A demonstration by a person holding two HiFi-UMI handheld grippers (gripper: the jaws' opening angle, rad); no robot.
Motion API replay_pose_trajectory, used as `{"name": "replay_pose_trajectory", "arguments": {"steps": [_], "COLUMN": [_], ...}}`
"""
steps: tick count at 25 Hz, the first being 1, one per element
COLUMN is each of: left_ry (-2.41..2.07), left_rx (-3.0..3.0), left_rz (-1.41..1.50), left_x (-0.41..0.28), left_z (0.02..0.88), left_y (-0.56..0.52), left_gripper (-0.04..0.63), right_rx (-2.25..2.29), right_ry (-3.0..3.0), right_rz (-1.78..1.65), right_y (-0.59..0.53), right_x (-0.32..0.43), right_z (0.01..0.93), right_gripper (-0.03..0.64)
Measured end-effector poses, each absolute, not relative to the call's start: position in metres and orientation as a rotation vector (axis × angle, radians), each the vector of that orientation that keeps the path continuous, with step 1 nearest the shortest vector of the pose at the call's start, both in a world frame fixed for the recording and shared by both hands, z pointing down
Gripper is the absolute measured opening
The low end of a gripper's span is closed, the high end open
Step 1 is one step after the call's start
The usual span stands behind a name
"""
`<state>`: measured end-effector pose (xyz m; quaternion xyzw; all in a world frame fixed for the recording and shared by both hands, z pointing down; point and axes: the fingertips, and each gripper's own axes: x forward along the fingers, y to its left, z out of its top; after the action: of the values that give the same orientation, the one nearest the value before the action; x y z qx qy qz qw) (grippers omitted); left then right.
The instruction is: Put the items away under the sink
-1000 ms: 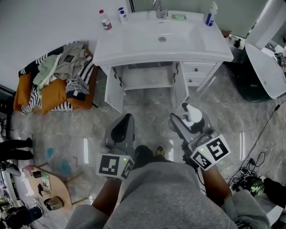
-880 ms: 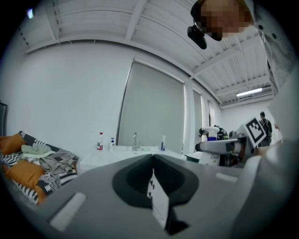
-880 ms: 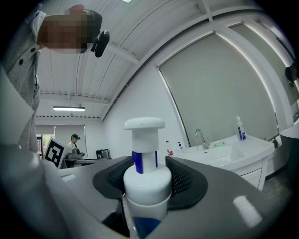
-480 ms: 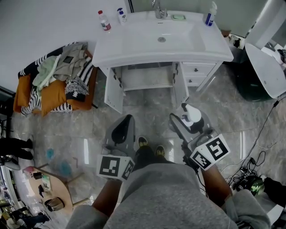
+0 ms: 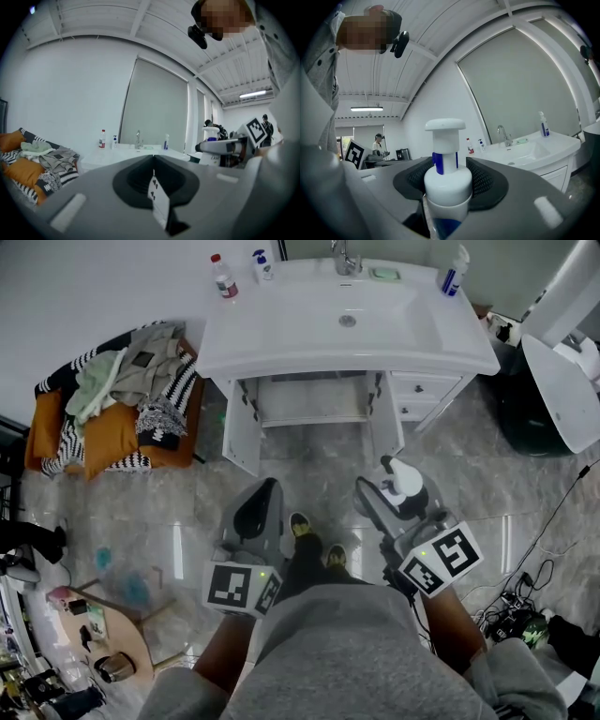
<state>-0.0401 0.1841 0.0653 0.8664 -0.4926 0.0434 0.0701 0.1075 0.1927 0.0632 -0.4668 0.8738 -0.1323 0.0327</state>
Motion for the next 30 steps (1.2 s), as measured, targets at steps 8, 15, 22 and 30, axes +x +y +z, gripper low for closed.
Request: {"name": "replay_pose_trajectory", "arguments": {"steps": [8, 15, 22, 30], "left_ry": [-1.465, -1.453, -1.443, -1.423], "left_rx": [2.589, 2.584, 2.592, 2.596], "left_rz": [0.123, 0.133, 0.112, 0.082], "left_x": [-0.055, -0.07, -0.087, -0.104], "left_z": [0.068, 0.077, 0.073, 0.071], "left_y": [0.15, 0.12, 0.083, 0.049], "left_gripper": [0.012, 0.012, 0.012, 0.011], "right_rx": [-1.432, -1.46, -1.48, -1.497], "right_ry": [2.709, 2.712, 2.715, 2.732], "right_rz": [-0.423, -0.442, -0.448, -0.432], "right_y": [0.159, 0.129, 0.096, 0.063], "right_x": [0.086, 0.072, 0.054, 0.035], "right_z": [0.06, 0.069, 0.069, 0.067], "right_gripper": [0.218, 0.218, 0.218, 0.216]}}
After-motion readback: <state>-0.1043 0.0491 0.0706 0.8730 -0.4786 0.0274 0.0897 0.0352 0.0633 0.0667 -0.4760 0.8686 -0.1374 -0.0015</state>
